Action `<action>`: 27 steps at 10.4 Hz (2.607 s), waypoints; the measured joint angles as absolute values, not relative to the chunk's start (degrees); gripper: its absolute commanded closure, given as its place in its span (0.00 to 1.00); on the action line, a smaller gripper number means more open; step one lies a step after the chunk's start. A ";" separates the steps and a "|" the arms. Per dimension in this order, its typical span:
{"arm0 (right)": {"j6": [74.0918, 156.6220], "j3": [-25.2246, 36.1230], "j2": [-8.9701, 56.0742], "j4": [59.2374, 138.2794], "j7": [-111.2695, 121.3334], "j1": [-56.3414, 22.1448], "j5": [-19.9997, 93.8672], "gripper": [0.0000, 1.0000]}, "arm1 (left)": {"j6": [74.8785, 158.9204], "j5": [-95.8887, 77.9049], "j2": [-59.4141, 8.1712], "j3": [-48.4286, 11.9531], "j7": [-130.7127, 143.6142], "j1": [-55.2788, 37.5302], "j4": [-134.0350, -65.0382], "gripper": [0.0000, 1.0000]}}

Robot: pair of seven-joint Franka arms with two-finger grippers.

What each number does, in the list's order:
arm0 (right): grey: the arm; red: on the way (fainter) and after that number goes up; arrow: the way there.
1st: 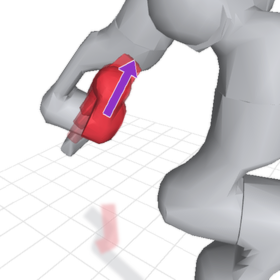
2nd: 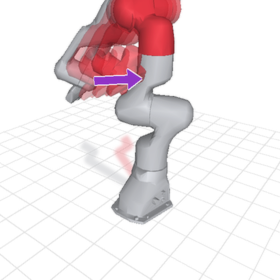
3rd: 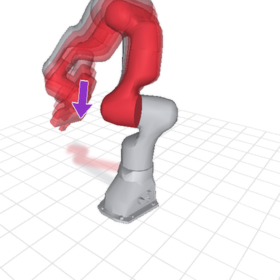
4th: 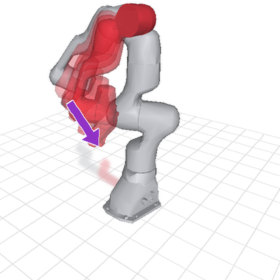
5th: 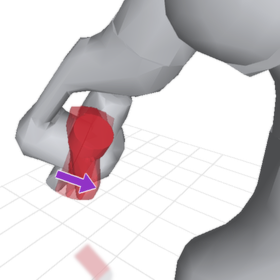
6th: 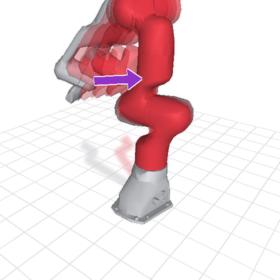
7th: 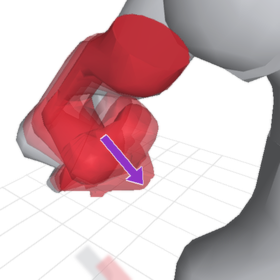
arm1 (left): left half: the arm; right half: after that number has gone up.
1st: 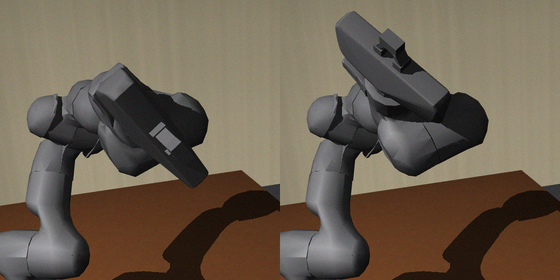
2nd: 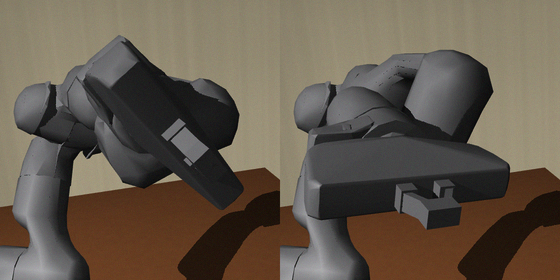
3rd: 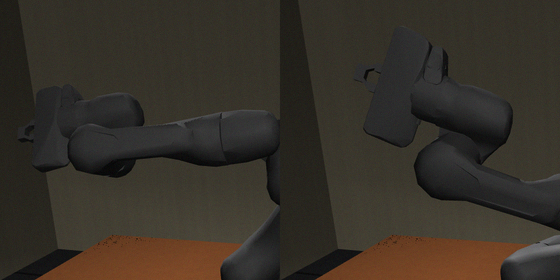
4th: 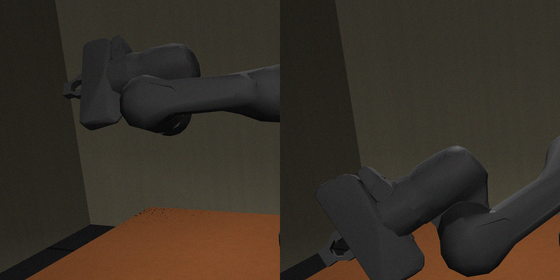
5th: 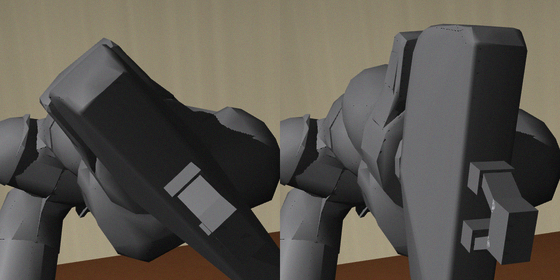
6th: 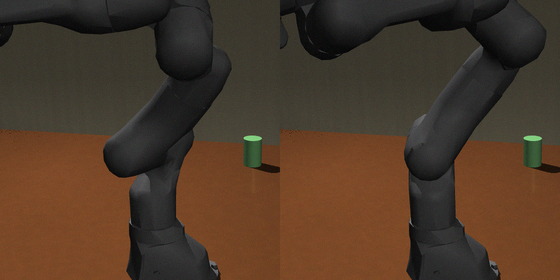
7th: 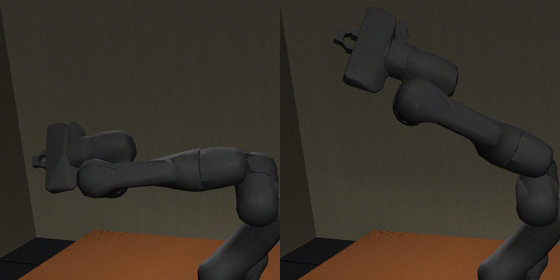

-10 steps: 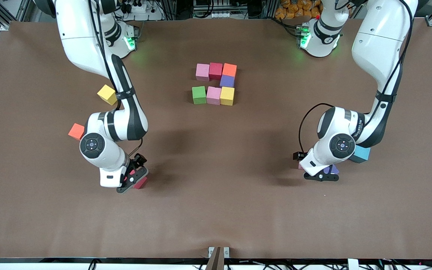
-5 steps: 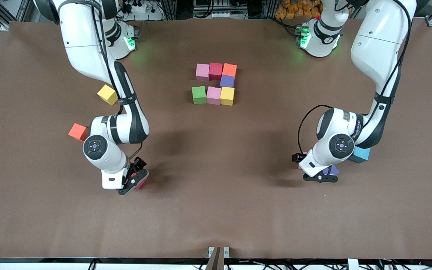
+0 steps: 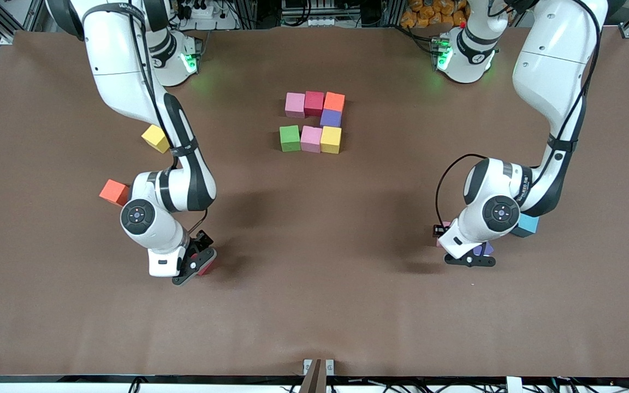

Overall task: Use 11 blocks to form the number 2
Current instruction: 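Grasp the lilac cube with the left gripper while the right gripper grasps pink, then carry the lilac cube with the left gripper while the right gripper holds pink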

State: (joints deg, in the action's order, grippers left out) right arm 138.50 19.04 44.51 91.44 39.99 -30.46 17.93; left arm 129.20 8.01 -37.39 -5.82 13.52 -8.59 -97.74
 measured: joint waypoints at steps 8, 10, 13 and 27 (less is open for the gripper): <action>132.12 17.87 42.52 90.07 26.83 -32.44 23.20 0.69 | 129.21 5.21 -36.17 -8.34 21.07 -14.29 -96.09 0.78; 129.72 17.85 40.80 90.07 20.30 -33.68 23.25 0.71 | 129.21 5.18 -35.78 -8.56 27.62 -18.60 -95.63 0.78; 125.28 17.96 37.64 90.21 14.15 -33.71 23.25 0.71 | 129.21 5.16 -35.61 -8.97 37.59 -24.63 -94.38 0.77; 110.65 24.44 19.40 98.63 8.39 -33.53 17.71 0.70 | 131.45 4.56 -46.21 -10.29 62.29 -46.12 -81.86 0.78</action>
